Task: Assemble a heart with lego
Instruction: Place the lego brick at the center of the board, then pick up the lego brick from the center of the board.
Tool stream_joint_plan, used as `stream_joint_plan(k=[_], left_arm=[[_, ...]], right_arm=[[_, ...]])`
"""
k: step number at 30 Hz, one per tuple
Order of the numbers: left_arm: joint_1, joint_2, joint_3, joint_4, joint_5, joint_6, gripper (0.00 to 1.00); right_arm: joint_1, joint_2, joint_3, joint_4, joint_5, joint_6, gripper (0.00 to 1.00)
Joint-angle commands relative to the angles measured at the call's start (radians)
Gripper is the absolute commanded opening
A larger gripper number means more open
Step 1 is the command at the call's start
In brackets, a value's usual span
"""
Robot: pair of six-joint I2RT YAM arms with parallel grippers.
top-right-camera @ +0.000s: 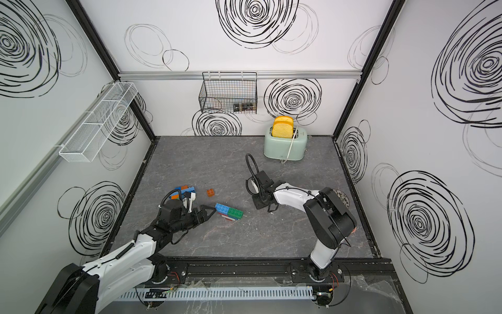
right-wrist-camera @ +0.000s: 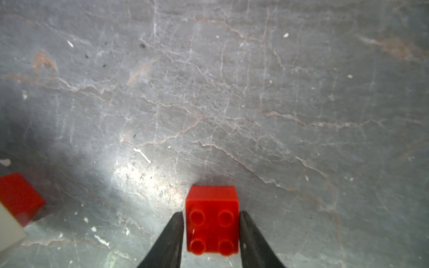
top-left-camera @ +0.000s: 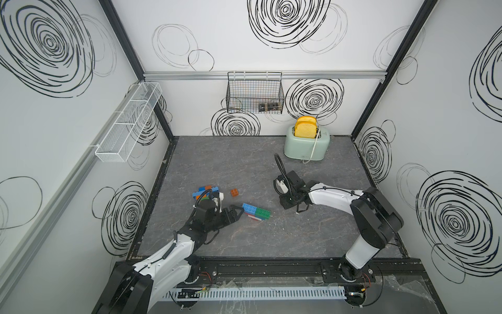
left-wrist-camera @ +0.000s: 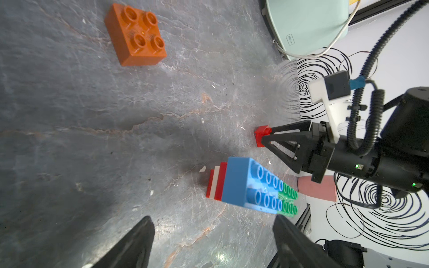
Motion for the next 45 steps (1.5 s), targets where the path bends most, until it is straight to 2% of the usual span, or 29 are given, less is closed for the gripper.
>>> stream_joint_plan(k=[1, 15, 22, 32, 39, 45], left_arm=[[-0.004, -0.009, 0.022, 0.064, -0.006, -0.019, 0.85], [-0.004, -0.03, -0.005, 0.084, -0.009, -0.032, 0.85], [-0.004, -0.03, -0.009, 0.084, -0.01, -0.034, 0.86], [-0.035, 0.041, 0.006, 0.154, 0.036, -0.023, 0.87], [-0.089, 0.139, 0.047, 0.21, 0.039, -0.006, 0.86], [-0.095, 0.183, 0.051, 0.292, 0.045, -0.018, 0.86]], right_arm=[[-0.01, 0.002, 0.05, -0.106, 0.001, -0.026, 0.45], [-0.017, 0.103, 0.148, -0.187, -0.01, -0.074, 0.48], [-0.016, 0.114, 0.171, -0.201, -0.02, -0.086, 0.35], [-0.009, 0.051, 0.209, -0.251, -0.067, -0.154, 0.32], [0.087, -0.031, 0.27, -0.325, -0.056, -0.294, 0.32], [0.197, -0.05, 0.304, -0.359, -0.064, -0.363, 0.32]])
